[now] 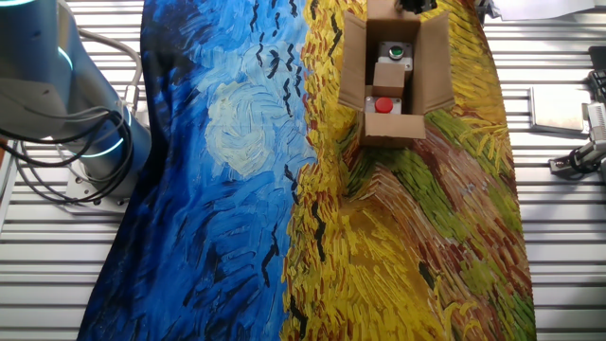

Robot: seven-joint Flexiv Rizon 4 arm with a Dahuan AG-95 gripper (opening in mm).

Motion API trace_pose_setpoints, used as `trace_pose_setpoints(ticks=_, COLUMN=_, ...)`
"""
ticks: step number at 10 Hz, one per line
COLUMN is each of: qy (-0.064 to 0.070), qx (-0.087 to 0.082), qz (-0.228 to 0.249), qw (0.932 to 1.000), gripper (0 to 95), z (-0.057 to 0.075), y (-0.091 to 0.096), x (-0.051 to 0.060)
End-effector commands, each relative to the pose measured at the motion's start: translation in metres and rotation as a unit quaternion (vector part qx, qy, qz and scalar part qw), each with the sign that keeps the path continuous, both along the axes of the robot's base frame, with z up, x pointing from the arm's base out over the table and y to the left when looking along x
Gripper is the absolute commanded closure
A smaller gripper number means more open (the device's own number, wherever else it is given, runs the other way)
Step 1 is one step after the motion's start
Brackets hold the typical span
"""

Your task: Open a box

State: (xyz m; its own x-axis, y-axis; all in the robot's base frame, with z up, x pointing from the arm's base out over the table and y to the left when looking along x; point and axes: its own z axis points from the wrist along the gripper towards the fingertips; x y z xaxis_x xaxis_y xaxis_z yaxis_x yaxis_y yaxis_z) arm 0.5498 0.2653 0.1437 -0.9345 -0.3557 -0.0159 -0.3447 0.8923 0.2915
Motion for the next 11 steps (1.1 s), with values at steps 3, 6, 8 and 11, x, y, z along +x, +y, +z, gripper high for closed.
trace_pose_setpoints(ticks=3, qy=-0.005, qx=-0.001, qz=0.009, qw=1.0, gripper=95.0, z=-0.009, y=-0.005, x=-0.003)
trace_pose_setpoints(ticks=6, qy=-0.007, qx=-0.013, qz=0.02, qw=0.9997, gripper=95.0, z=0.009, y=-0.004, x=-0.011)
trace_pose_setpoints(ticks=8, qy=-0.006, qx=-0.015, qz=0.032, qw=0.9994, gripper=95.0, z=0.026, y=-0.022, x=-0.014)
trace_pose_setpoints(ticks=11, qy=-0.015, qx=-0.026, qz=0.069, qw=0.9972, gripper=95.0, z=0.043, y=-0.061, x=-0.023)
